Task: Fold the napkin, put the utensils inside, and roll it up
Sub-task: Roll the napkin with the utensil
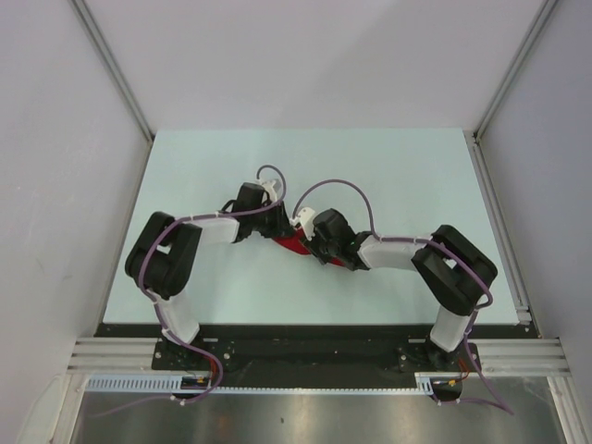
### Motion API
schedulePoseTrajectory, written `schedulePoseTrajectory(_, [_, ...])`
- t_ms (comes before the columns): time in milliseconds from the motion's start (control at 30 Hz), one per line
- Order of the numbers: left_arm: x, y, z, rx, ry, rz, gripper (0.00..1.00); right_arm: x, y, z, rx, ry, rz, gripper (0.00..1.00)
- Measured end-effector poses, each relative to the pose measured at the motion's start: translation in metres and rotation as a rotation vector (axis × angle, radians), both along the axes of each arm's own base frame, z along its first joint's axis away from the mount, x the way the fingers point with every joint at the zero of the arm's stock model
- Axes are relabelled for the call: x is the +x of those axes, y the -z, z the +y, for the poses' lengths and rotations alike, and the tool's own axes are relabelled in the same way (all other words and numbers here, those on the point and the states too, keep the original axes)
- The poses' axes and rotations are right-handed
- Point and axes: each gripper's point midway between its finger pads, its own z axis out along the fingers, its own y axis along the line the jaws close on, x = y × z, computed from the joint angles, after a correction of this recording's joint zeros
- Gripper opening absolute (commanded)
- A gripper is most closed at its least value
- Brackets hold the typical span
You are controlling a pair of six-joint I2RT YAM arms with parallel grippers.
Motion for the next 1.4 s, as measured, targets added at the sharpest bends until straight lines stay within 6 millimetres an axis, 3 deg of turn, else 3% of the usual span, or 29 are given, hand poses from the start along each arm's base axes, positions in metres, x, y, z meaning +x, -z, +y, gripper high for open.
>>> schedulePoseTrajectory(133, [0.010, -0.008, -0.001, 0.011, -0.015, -0.017, 0.68, 0.003, -0.001, 0.002, 0.024, -0.001, 0.025, 0.26])
schedulePoseTrajectory(267, [0.023, -0.024, 0.007, 0.041, -0.068, -0.057, 0.72, 0.002, -0.001, 0.003, 0.045, -0.002, 0.052, 0.26])
schedulePoseTrajectory(400, [0.034, -0.056, 0.019, 0.054, -0.135, -0.150, 0.74, 0.002, -0.002, 0.002, 0.088, 0.016, 0.101, 0.25])
schedulePoseTrajectory(533, [0.031, -0.076, 0.030, 0.048, -0.174, -0.219, 0.75, 0.001, -0.004, 0.000, 0.156, 0.034, 0.182, 0.25])
schedulePoseTrajectory(833, [-0.011, -0.028, 0.044, 0.070, -0.154, -0.136, 0.77, -0.006, -0.010, -0.013, 0.334, 0.083, 0.461, 0.25])
schedulePoseTrajectory(1100, [-0.002, -0.044, 0.023, -0.061, -0.124, -0.191, 0.77, -0.006, -0.006, -0.013, 0.382, 0.102, 0.572, 0.24])
schedulePoseTrajectory(1267, [-0.005, -0.040, 0.012, -0.115, -0.092, -0.170, 0.73, -0.005, -0.006, -0.013, 0.397, 0.113, 0.596, 0.23])
schedulePoseTrajectory(1367, [-0.008, -0.030, 0.007, -0.136, -0.066, -0.137, 0.63, -0.004, -0.005, -0.013, 0.400, 0.118, 0.605, 0.24])
schedulePoseTrajectory(1400, [-0.010, -0.027, 0.005, -0.140, -0.061, -0.125, 0.45, -0.005, -0.006, -0.014, 0.402, 0.119, 0.607, 0.25])
